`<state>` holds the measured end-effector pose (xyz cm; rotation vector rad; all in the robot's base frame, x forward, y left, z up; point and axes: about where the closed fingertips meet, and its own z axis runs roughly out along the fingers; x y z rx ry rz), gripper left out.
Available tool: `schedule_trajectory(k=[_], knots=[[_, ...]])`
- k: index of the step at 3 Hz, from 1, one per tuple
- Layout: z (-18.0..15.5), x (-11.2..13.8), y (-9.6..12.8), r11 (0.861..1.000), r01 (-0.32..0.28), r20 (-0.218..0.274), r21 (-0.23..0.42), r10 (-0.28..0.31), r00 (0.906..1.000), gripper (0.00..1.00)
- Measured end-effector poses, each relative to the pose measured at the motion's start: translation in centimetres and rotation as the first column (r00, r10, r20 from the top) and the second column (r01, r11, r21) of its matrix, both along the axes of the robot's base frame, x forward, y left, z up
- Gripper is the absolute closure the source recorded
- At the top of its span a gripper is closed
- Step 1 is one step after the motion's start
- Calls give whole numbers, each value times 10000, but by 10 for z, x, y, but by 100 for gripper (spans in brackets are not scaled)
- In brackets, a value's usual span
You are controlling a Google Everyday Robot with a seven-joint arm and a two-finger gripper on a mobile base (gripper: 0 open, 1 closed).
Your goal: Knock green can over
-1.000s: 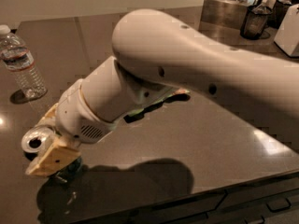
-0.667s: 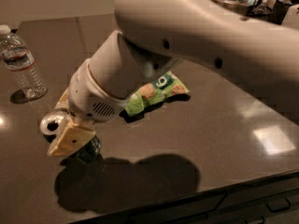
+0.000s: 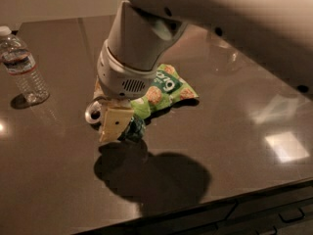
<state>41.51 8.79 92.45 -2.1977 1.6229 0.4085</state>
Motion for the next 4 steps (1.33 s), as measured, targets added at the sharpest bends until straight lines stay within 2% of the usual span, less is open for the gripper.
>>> schedule_trajectory(k=[1,2,3,4], knots=[[-13,10,-18,9886,-329,609,-1470,423,9972,100],[-33,12,-27,9612,-575,874,-2698,839,9926,74],[-44,9,-28,9449,-766,858,-3183,1092,9903,51],[-58,1,-29,9283,-1119,596,-3547,1419,9881,20]])
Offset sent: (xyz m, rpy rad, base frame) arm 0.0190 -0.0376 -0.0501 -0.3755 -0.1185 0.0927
